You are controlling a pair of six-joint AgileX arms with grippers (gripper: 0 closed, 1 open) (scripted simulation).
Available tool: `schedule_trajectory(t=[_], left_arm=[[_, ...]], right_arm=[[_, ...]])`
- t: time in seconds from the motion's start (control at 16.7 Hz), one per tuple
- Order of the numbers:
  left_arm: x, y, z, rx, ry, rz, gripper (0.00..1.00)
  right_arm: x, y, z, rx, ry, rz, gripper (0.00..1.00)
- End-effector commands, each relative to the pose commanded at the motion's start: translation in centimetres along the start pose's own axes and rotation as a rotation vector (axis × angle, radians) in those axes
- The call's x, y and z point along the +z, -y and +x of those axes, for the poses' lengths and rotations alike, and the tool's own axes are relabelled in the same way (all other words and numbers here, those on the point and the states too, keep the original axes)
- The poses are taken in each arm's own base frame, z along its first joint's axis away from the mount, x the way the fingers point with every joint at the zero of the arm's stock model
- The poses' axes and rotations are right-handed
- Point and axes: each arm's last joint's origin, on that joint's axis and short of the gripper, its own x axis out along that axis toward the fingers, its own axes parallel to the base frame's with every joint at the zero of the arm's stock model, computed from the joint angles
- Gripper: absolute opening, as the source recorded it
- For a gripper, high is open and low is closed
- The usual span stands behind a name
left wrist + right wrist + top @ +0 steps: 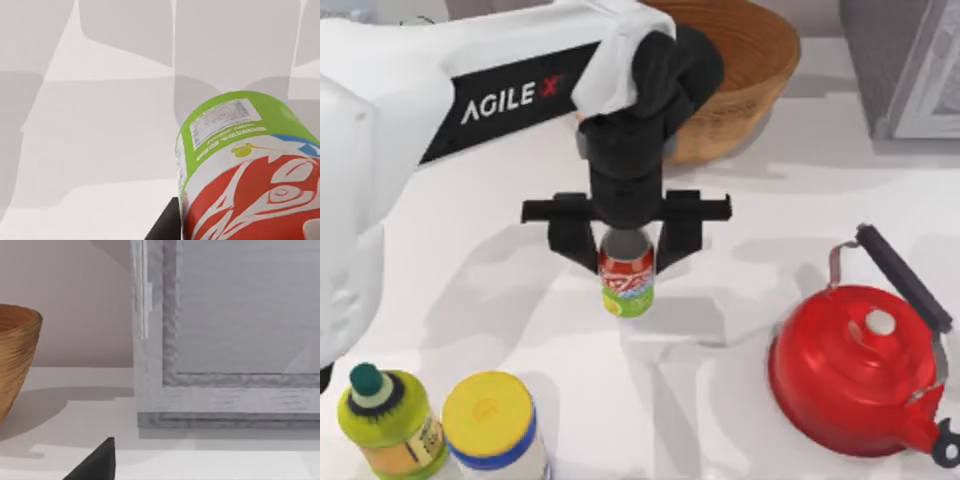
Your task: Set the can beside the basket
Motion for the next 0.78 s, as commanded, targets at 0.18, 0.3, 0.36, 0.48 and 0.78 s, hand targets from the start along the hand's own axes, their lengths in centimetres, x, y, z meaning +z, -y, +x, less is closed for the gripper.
schedule_trajectory(t=[0.18, 0.3, 0.36, 0.48, 0.78], left_arm=[[-0.03, 0.08, 0.33, -0.001, 0.002, 0.0, 0.0], [-0.03, 0.08, 0.33, -0.001, 0.002, 0.0, 0.0], [-0.03, 0.08, 0.33, -0.001, 0.002, 0.0, 0.08], [-0.03, 0.08, 0.33, -0.001, 0.002, 0.0, 0.23], [-0.03, 0.08, 0.33, -0.001, 0.002, 0.0, 0.6]], right_arm=[[0.0, 0.0, 0.0, 0.0, 0.0, 0.0, 1.0], [0.0, 0.0, 0.0, 0.0, 0.0, 0.0, 1.0], [0.0, 0.0, 0.0, 0.0, 0.0, 0.0, 1.0], [0.0, 0.0, 0.0, 0.0, 0.0, 0.0, 1.0], [0.0, 0.0, 0.0, 0.0, 0.0, 0.0, 1.0]])
